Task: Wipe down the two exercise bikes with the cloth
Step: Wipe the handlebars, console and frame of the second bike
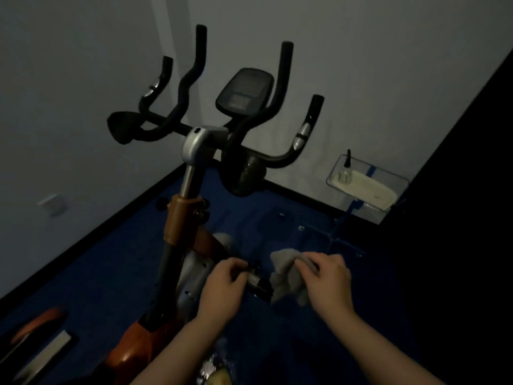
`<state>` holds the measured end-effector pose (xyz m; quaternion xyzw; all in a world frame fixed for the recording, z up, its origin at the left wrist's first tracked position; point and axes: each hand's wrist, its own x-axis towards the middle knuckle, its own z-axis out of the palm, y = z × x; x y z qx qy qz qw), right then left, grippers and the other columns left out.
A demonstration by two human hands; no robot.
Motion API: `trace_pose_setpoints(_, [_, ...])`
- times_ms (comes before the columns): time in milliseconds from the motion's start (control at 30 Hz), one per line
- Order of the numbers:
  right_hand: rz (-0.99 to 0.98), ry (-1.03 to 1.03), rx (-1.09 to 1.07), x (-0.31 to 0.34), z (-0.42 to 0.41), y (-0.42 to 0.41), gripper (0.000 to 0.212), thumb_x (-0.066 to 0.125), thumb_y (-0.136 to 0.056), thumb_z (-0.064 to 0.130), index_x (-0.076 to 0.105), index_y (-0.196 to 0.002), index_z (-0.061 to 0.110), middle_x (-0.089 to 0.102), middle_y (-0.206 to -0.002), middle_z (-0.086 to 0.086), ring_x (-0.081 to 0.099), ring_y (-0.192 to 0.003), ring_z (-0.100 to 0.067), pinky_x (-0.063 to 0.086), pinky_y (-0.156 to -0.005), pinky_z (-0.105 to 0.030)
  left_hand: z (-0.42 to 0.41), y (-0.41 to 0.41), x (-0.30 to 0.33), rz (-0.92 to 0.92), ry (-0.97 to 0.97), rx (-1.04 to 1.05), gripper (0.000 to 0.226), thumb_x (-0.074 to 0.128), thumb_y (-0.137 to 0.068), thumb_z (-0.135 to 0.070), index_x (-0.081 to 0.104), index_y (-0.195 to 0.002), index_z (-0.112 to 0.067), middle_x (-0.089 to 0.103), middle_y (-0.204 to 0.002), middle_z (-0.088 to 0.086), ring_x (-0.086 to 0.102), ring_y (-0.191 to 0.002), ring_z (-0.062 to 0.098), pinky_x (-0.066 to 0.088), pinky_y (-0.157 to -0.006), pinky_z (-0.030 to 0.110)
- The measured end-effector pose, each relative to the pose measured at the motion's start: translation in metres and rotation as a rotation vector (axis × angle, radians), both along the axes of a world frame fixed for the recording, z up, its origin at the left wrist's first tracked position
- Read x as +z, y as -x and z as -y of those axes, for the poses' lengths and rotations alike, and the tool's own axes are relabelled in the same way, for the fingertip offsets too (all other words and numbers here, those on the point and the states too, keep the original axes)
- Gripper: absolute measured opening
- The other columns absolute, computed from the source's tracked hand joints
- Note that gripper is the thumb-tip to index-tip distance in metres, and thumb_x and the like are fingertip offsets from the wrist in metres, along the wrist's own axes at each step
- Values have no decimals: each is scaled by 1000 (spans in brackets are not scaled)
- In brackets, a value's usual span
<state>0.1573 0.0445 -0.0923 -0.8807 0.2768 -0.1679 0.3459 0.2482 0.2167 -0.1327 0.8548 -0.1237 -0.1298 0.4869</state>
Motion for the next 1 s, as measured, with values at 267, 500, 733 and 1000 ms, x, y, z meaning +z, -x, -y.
trace_pose_setpoints(267, [484, 23, 77, 113, 24, -126, 13, 66, -83, 25, 64, -87, 37, 61, -88, 16, 59, -82, 2, 43, -67, -6, 13, -119, 89, 197, 335, 207, 23, 59, -88, -8, 64, -99, -27, 65, -94, -10, 61, -85, -1, 46, -73, 12])
trace_pose_setpoints(500, [241, 566, 597, 102, 9, -216, 23, 68, -80, 33, 64, -98, 20, 59, -100, 0, 54, -93, -18, 45, -79, -35, 53, -155, 94, 104, 539, 424, 20, 50, -93, -9, 62, -105, -20, 65, -99, -5, 60, -79, -10, 45, -63, 4])
trace_pose_setpoints(733, [200, 544, 1006, 82, 53, -231, 10, 63, -83, 32, 67, -88, 24, 59, -93, 9, 52, -89, -13, 34, -73, -25, 72, -150, 84, 87, 563, 513, 26, 44, -98, -11, 66, -88, -19, 71, -80, -12, 65, -79, 3, 51, -68, 15])
trace_pose_setpoints(1000, [109, 533, 1231, 85, 38, -244, 14, 62, -85, 23, 68, -97, 21, 65, -99, 5, 59, -92, -16, 49, -78, -29, 78, -140, 72, -29, 832, 683, 35, 42, -95, -30, 75, -84, -24, 70, -100, 11, 61, -104, 31, 44, -101, 55])
